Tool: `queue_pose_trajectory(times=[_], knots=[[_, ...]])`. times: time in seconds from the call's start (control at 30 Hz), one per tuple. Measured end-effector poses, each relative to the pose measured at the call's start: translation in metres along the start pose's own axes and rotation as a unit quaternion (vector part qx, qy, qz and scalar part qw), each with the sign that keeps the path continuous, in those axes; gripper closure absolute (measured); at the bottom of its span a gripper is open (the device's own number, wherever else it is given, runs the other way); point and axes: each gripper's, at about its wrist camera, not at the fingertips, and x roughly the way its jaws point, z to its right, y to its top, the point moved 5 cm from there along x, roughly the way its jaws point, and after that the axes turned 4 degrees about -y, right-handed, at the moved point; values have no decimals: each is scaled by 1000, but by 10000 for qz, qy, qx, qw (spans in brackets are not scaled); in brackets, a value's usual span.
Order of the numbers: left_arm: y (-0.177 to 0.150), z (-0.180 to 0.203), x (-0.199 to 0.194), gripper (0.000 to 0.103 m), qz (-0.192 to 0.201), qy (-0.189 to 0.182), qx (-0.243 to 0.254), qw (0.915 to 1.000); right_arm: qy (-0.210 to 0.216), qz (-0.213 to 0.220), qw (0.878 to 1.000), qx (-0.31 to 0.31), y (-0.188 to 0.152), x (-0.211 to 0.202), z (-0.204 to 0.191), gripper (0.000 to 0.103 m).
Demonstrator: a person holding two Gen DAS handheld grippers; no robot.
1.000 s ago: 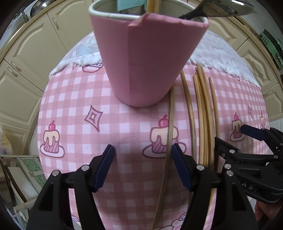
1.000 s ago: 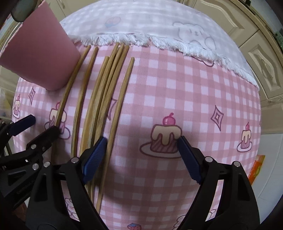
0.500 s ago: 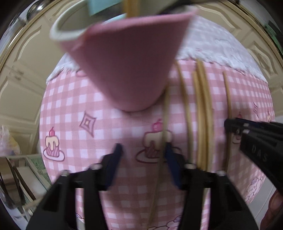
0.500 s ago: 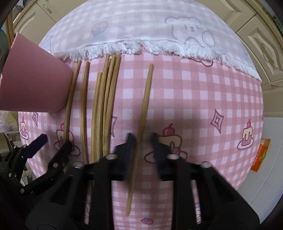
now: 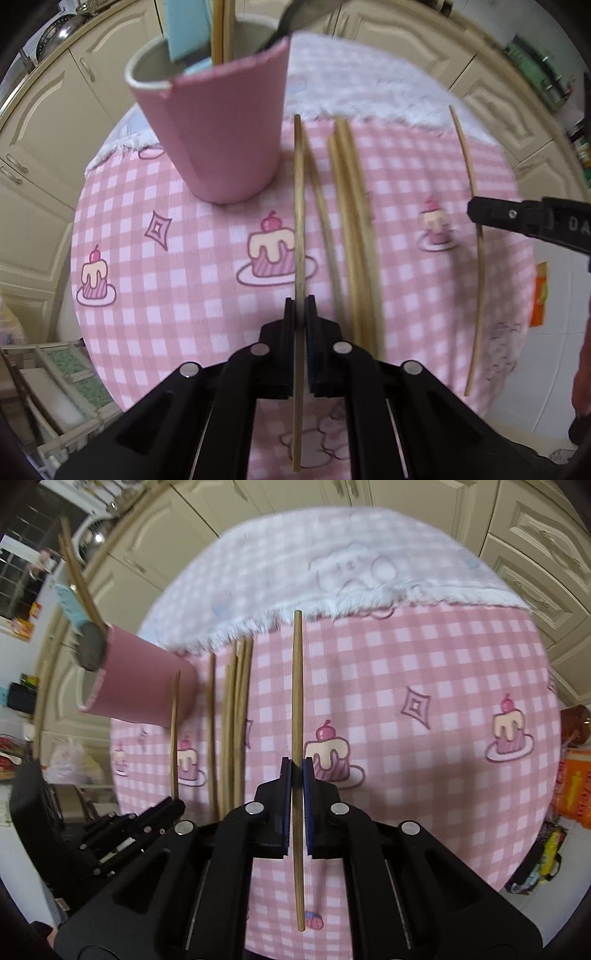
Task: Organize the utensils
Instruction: 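Close the left tool on one bamboo chopstick while the right tool grasps another, then lift both held chopsticks up and carry them over the pink cup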
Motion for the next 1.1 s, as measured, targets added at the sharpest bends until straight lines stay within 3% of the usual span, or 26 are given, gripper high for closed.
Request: queue_pose_trajectory(times=[0.13,0.27,0.37,0.57,0.83,1.1], knots=[[-9,14,-37,98,589,-414,151,9973,231,313,9992,44,1,-29,2,97],[-6,24,-86,98,1297,-691,320,9886,439,664,9968,-4,1,-63,-4,97],[-1,26,-131,99,1885,-756,243,9789,641,1005,9928,-130,11,-92,-18,97],[32,0,-212,98,2988,-716,-157,9515,1082,1625,9793,-531,36,-138,-69,97],[76,-28,-258,98,3709,-649,-470,9252,1376,2283,9584,-1022,78,-173,-133,97],[109,-39,-254,98,4207,-734,-422,9032,1386,3004,9363,-1179,99,-169,-162,97]])
